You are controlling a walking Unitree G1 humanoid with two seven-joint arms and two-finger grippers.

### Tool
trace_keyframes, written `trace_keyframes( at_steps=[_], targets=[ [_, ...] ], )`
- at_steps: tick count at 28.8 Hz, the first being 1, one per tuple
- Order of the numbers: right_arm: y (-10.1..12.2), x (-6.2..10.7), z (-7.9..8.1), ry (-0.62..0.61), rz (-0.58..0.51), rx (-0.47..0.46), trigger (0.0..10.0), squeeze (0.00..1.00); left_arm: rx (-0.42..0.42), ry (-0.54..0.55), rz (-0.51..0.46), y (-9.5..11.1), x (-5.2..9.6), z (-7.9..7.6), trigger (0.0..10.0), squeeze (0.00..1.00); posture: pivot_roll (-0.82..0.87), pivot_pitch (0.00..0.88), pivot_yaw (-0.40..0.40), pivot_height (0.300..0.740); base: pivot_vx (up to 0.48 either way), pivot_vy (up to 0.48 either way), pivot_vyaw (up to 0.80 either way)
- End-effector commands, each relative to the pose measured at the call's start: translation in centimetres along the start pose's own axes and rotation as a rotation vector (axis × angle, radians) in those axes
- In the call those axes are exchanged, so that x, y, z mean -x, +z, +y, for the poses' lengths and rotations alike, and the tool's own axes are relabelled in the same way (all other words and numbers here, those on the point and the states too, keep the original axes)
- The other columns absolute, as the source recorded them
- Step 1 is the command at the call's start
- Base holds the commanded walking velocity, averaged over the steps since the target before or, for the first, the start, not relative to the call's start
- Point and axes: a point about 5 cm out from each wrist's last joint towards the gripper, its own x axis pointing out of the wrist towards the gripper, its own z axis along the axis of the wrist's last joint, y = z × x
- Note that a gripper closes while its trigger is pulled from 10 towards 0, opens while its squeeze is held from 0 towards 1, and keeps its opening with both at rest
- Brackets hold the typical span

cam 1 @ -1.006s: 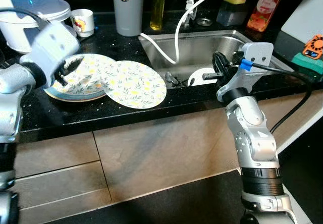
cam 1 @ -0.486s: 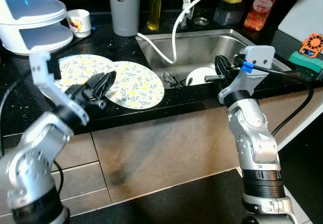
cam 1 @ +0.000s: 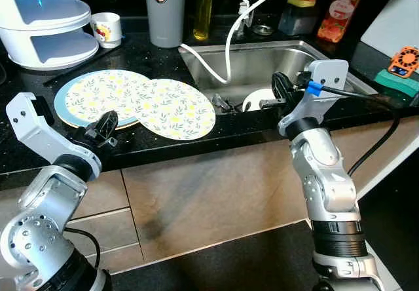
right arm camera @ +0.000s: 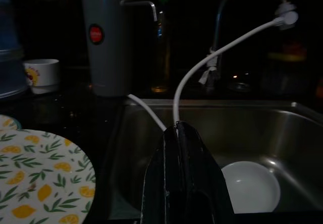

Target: Kitchen organization

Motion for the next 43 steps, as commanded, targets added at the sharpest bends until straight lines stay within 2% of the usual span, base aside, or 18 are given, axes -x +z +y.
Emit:
trace_keyframes(
  at_steps=[1,4,7,20,22,24,31,33,40,43],
  targets=[
    [-0.3,0.0,-0.2,-0.007,0.016,-0.008,10.0,0.00,0.069,0.002,0.044,-1.5,-0.1,-0.3,10.0,0.00,0.17,0.084,-0.041,0.740,0.000,0.000,0.00],
    [-0.3,0.0,-0.2,-0.009,0.016,-0.009,10.0,0.00,0.117,-0.006,0.074,-2.1,0.0,-0.1,10.0,0.00,0.16,0.084,-0.040,0.740,0.000,0.000,0.00],
    [-0.3,0.1,-0.3,-0.013,0.018,-0.006,10.0,0.00,0.184,-0.048,0.126,-2.5,-0.2,-1.0,10.0,0.00,0.16,0.085,-0.042,0.740,0.000,0.000,0.00],
    [-0.1,0.1,-0.3,-0.020,0.011,-0.004,10.0,0.00,0.252,-0.175,0.194,-3.4,-1.5,-2.1,10.0,0.00,0.14,0.085,-0.031,0.740,0.000,0.000,0.00],
    [-0.1,0.2,-0.6,-0.029,0.010,-0.002,10.0,0.00,0.243,-0.296,0.192,-2.8,-1.2,-2.7,10.0,0.00,0.14,0.087,-0.028,0.740,0.000,0.000,0.00],
    [-0.1,0.3,-0.7,-0.033,0.011,-0.001,10.0,0.00,0.235,-0.324,0.192,-2.5,-1.1,-2.8,10.0,0.00,0.14,0.089,-0.029,0.740,0.000,0.000,0.00],
    [-0.1,0.2,-0.5,-0.029,0.009,-0.006,10.0,0.00,0.227,-0.301,0.223,-2.7,-2.0,-2.8,10.0,0.00,0.15,0.085,-0.033,0.740,0.000,0.000,0.00],
    [-0.1,0.0,-0.4,-0.027,0.005,-0.006,10.0,0.00,0.235,-0.270,0.247,-3.5,-3.1,-2.7,10.0,0.00,0.14,0.081,-0.033,0.740,0.000,0.000,0.00],
    [0.0,0.1,-0.6,-0.034,0.004,-0.001,10.0,0.00,0.249,-0.308,0.266,-4.0,-4.6,-3.2,10.0,0.00,0.14,0.079,-0.034,0.740,0.000,0.000,0.00],
    [0.0,0.1,-0.6,-0.035,0.003,0.000,10.0,0.00,0.220,-0.279,0.235,-3.7,-5.6,-3.3,10.0,0.00,0.13,0.077,-0.028,0.740,0.000,0.000,0.00]
  ],
)
